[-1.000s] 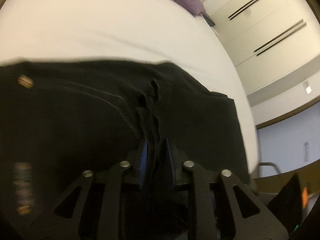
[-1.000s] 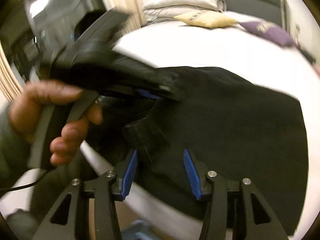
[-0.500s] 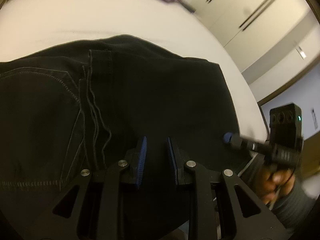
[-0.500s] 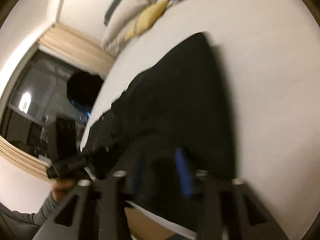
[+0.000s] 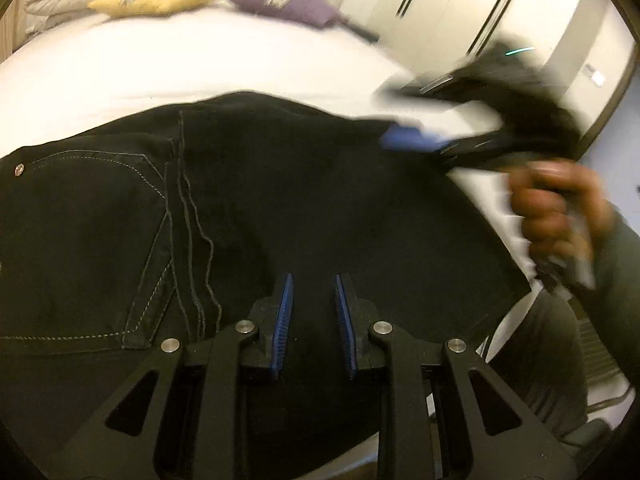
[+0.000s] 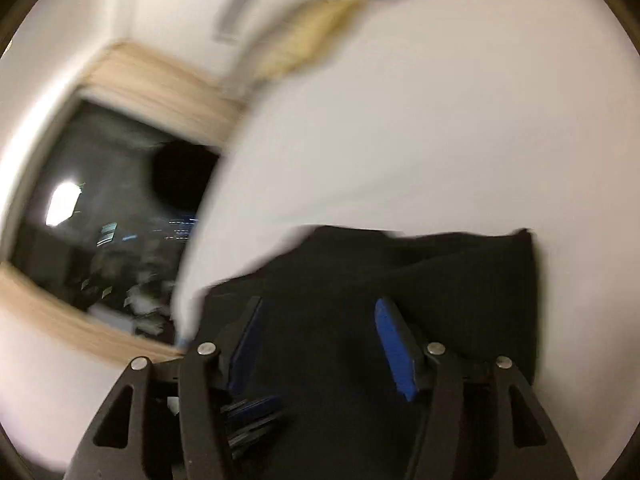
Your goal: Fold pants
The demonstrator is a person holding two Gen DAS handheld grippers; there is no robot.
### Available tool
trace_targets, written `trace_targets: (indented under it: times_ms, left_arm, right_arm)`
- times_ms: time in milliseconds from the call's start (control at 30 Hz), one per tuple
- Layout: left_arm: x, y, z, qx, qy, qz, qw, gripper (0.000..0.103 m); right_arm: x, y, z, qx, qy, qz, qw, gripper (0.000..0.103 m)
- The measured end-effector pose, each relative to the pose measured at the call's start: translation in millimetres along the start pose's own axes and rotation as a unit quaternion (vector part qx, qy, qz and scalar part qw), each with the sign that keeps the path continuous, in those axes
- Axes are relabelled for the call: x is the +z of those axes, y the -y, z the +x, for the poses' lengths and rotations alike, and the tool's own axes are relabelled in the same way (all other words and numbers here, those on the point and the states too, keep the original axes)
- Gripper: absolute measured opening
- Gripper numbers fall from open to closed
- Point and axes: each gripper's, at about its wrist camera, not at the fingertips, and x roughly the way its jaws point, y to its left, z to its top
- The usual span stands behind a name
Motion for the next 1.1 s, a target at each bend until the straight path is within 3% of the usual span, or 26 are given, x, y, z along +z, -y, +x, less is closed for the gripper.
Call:
trace_targets:
  times_ms: [33,67,133,233,333,400,433,467,533,600,667,700,733,767,800,867,900,933,967,1100]
  left_arm:
    - [-1,3,3,0.002,0.000,-0.002,1.0000,0.021]
    - [2,5,-1,0.006,-0.002,-0.003,1.0000,0.021]
    - [4,5,-11,0.014,-0.001,-0.002,0.9999,0.021]
    - [-2,-1,-26,0.010,0.015,-0.002,0.9998,0.024]
    - [-11,-6,-16,0.012,0.013,-0.009,0.9998,0.024]
    - [-16,-14,-17,0.014,0.018,-0.009,0.9997,0.024]
    - [-23,-11,-14,0.013,0.018,-0.009,0.9997,0.024]
    - [-23,-11,-15,0.012,0.017,-0.011,0.9997,0.024]
    - [-27,-16,-29,0.007,0.017,-0.024,0.9996,0.024]
    - [-31,-25,-50,0.008,0.035,-0.042,0.9985,0.024]
    - [-36,-35,-76,0.019,0.062,-0.067,0.9956,0.026]
    - [-39,-42,-90,0.022,0.076,-0.083,0.9935,0.033]
    - [-41,-54,-106,0.028,0.090,-0.102,0.9903,0.058]
    - [-48,-65,-122,0.040,0.109,-0.124,0.9855,0.071]
    - [-50,-73,-139,0.050,0.125,-0.139,0.9810,0.084]
    - [-64,-95,-166,0.068,0.152,-0.180,0.9695,0.085]
    - [-69,-107,-176,0.072,0.152,-0.200,0.9653,0.086]
    - [-73,-119,-185,0.076,0.151,-0.220,0.9608,0.086]
    - [-79,-131,-193,0.079,0.153,-0.241,0.9549,0.086]
    - [-110,-179,-216,0.083,0.171,-0.339,0.9216,0.087]
  right_arm:
    - [3,13,4,-0.006,-0.001,0.017,1.000,0.017]
    - [7,28,2,-0.028,0.009,0.042,0.999,0.000]
    - [8,36,-14,-0.022,0.036,0.066,0.997,0.006]
    - [-5,16,-46,0.007,0.068,0.048,0.997,0.049]
    - [-43,-5,-62,0.054,0.055,0.016,0.997,0.056]
    - [-79,-1,-62,0.064,0.030,0.009,0.997,0.066]
    - [-94,6,-56,0.050,0.018,0.011,0.998,0.064]
    - [-112,17,-58,0.034,0.034,-0.005,0.999,0.045]
    - [-122,25,-71,0.019,0.064,-0.007,0.998,0.035]
    - [-132,30,-92,0.023,0.072,0.041,0.996,0.040]
    - [-134,8,-113,0.045,0.097,0.015,0.994,0.044]
    - [-133,-1,-119,0.065,0.103,-0.001,0.993,0.048]
    - [-135,-11,-121,0.085,0.105,-0.012,0.991,0.060]
    - [-139,-20,-118,0.107,0.098,-0.020,0.989,0.072]
    - [-140,-23,-112,0.115,0.090,-0.024,0.989,0.075]
    - [-140,-19,-84,0.102,0.057,-0.019,0.993,0.083]
    - [-138,-9,-68,0.060,0.029,-0.002,0.998,0.075]
    - [-140,-2,-59,0.010,0.019,0.006,1.000,0.053]
    - [-140,-1,-65,-0.010,0.033,0.004,0.999,0.054]
    - [-143,-21,-99,0.041,0.061,0.017,0.997,0.059]
